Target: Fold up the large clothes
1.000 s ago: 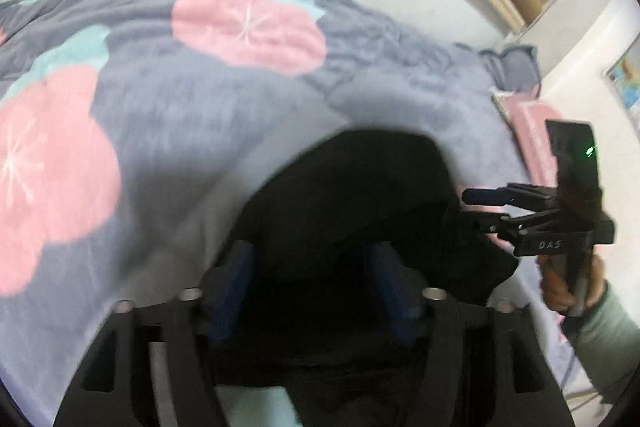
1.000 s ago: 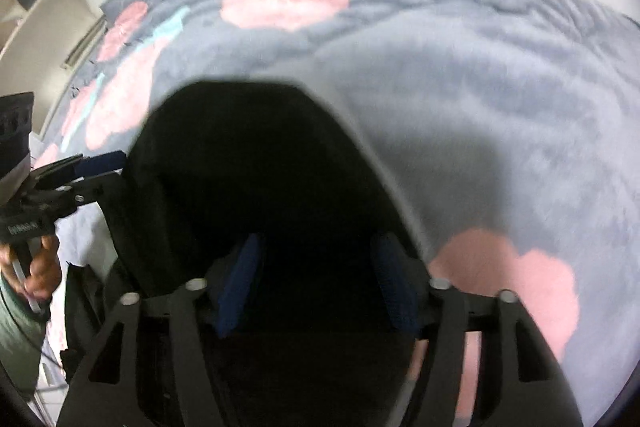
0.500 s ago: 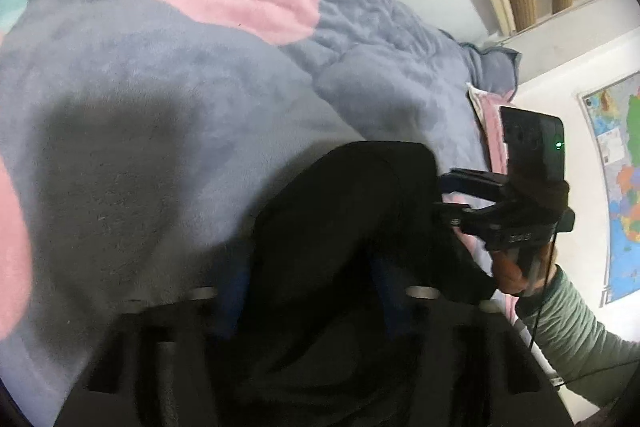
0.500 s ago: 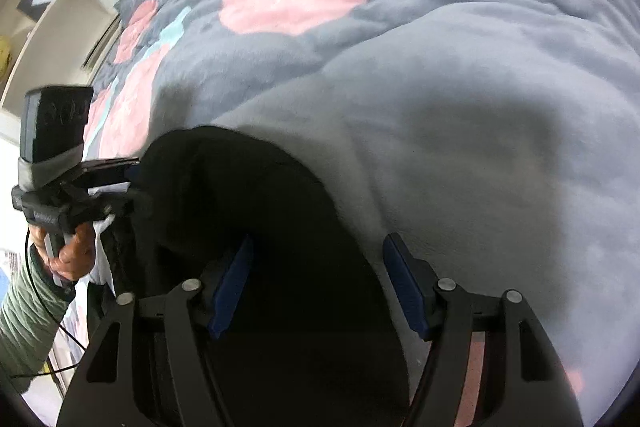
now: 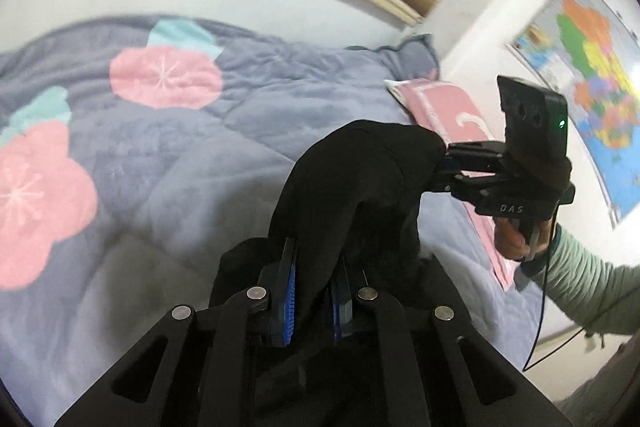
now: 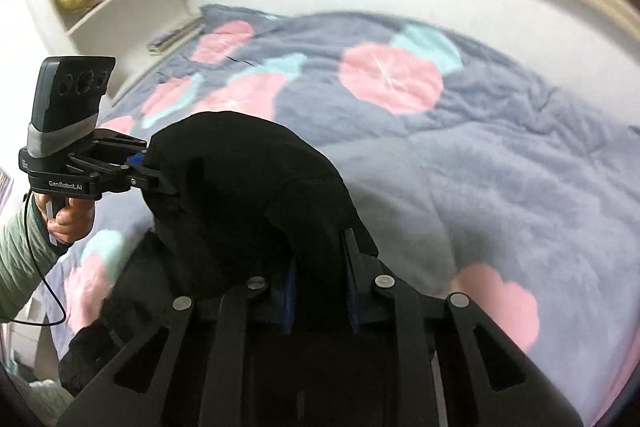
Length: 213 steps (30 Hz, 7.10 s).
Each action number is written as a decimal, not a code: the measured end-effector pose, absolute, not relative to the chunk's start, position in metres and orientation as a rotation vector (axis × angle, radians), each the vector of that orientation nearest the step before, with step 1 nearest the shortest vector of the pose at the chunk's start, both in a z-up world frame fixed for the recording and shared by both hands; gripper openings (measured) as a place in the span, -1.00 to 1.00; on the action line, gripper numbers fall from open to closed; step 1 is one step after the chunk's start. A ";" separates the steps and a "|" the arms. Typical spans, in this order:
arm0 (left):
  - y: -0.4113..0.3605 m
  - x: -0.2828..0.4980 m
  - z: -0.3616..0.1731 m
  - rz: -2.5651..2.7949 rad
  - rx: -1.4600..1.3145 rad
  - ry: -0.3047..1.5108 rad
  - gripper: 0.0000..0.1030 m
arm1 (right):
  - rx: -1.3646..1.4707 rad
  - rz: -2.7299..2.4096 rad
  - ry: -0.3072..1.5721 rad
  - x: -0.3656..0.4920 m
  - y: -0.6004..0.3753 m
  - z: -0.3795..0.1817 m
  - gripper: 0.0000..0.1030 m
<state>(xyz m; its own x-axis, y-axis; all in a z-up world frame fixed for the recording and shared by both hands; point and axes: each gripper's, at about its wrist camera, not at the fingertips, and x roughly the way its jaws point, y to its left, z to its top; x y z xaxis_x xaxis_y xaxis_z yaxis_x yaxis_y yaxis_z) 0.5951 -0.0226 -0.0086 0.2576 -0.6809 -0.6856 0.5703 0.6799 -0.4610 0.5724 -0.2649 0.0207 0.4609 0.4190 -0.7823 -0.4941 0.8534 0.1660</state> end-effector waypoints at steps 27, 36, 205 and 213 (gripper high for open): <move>0.030 0.312 -0.119 -0.732 -0.331 1.332 -0.65 | -0.202 0.463 1.200 0.253 -0.197 -0.096 -0.36; 0.078 0.296 -0.049 -0.648 -0.263 1.241 -0.24 | -0.005 0.387 1.184 0.229 -0.259 -0.043 0.09; 0.192 0.024 -0.076 -0.621 -0.590 0.716 -0.83 | 0.342 0.230 0.889 -0.066 -0.338 -0.056 -0.34; 0.179 0.088 -0.039 -0.639 -0.577 0.649 -0.83 | 0.358 0.210 0.806 -0.003 -0.352 -0.021 -0.52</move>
<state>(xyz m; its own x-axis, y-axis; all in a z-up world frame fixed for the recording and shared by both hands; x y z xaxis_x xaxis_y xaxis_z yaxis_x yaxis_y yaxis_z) 0.0880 0.1791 -0.0393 0.6239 -0.6922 -0.3627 0.3527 0.6636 -0.6597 -0.0031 -0.3519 -0.0206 0.6764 0.3170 -0.6649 -0.0476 0.9196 0.3900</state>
